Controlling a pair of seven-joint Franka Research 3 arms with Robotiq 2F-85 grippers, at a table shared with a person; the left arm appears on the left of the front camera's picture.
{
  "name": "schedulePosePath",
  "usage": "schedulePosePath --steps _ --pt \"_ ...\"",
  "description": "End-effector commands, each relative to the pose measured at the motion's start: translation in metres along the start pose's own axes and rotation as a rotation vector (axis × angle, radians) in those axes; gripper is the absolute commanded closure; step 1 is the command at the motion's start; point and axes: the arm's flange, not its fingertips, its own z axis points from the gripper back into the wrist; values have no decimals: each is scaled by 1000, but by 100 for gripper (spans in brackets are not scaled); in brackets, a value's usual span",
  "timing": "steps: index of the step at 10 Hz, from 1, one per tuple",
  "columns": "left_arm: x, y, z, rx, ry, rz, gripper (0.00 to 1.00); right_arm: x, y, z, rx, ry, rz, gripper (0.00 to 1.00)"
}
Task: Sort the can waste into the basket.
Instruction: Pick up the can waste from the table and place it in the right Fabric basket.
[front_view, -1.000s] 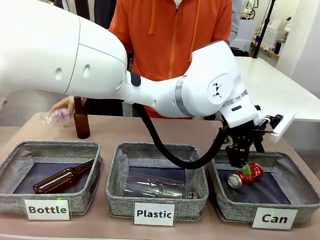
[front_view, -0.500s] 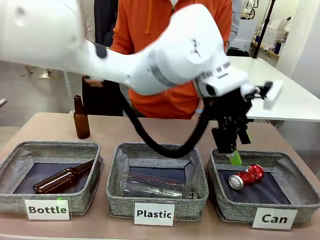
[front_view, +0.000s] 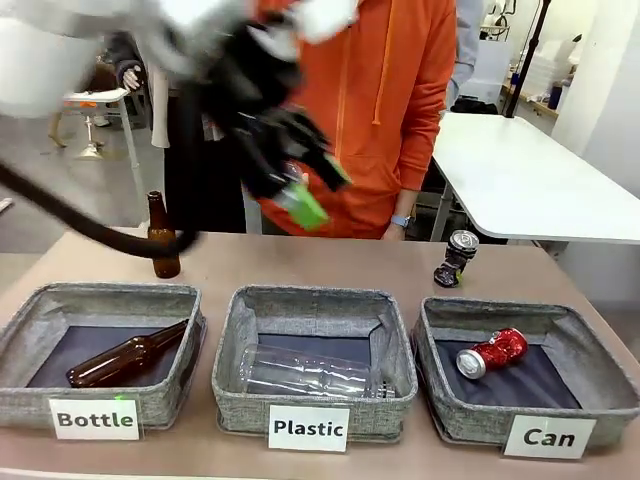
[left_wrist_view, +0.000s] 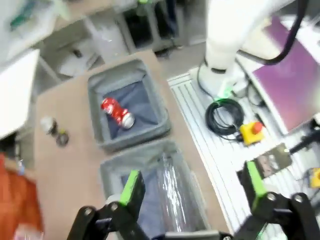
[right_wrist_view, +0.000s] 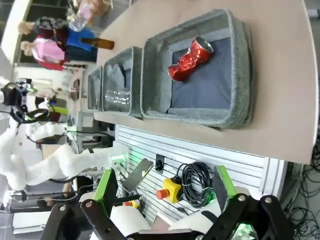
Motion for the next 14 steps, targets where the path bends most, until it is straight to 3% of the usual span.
schedulePosePath --steps 1,3,6,7,9,11,12,13,14 --pt "-75 -38 67 164 -76 189 0 26 23 -21 14 38 9 0" --pt "-170 -67 138 267 -212 422 0 58 49 -45 94 94 27 0" --pt "-303 -121 183 349 -475 739 0 95 72 -73 286 201 39 0" --pt "-333 -145 192 359 -568 849 0 99 72 -78 299 212 30 0" --pt "-370 -169 191 263 -691 1064 0 104 69 -84 313 208 28 0" --pt "-381 -157 177 137 -671 1183 0 103 64 -88 338 192 30 0" --pt "-378 -145 175 116 -619 1245 0 99 64 -91 294 215 25 0" --pt "-393 -174 178 189 -666 1137 0 99 64 -91 294 215 25 0" --pt "-393 -174 178 189 -666 1137 0 99 64 -91 294 215 25 0"
